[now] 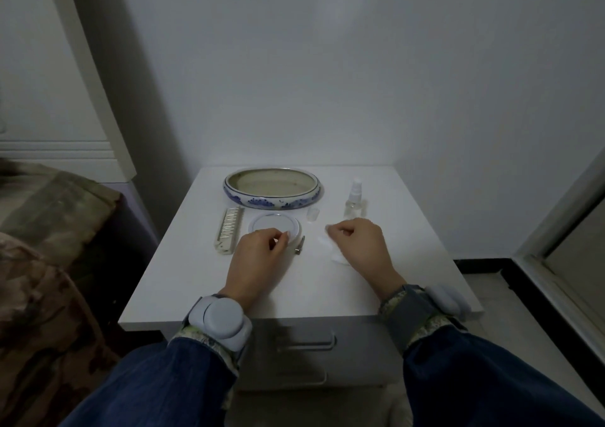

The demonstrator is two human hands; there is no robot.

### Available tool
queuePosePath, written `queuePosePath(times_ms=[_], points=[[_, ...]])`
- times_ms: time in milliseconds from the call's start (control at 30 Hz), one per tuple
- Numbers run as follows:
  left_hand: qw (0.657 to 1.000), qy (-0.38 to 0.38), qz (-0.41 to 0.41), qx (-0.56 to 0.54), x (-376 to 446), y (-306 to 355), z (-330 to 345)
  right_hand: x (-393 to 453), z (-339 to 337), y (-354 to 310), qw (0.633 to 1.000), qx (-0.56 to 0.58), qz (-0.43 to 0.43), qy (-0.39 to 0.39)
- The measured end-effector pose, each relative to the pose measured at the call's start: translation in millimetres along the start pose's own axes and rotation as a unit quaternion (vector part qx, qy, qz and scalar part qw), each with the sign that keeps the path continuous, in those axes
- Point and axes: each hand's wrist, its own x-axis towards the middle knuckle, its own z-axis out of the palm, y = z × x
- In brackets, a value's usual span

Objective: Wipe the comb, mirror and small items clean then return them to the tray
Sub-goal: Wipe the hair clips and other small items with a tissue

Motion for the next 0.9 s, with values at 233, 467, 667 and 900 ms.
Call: queuePosePath(times_ms=[233, 467, 667, 900], points=[[1.000, 0.009, 0.006, -0.007, 0.5, -3.2, -2.1, 8.9, -17.7, 14.5, 0.997, -0.013, 0.061, 0.040], [1.000, 0.009, 0.000, -0.012, -0.9, -2.6, -2.5, 5.9, -21.0, 22.6, 0.995, -0.065, 0.070, 0.011], [1.000, 0.016, 0.003, -0.009, 1.6, -6.4, -0.6, 7.1, -22.6, 25.3, 0.993, -0.092, 0.075, 0.000], [1.000, 0.007, 0.000, -0.013, 1.5, -7.0, -0.1, 5.4, -25.4, 22.0, 0.987, -0.133, 0.072, -0.055]])
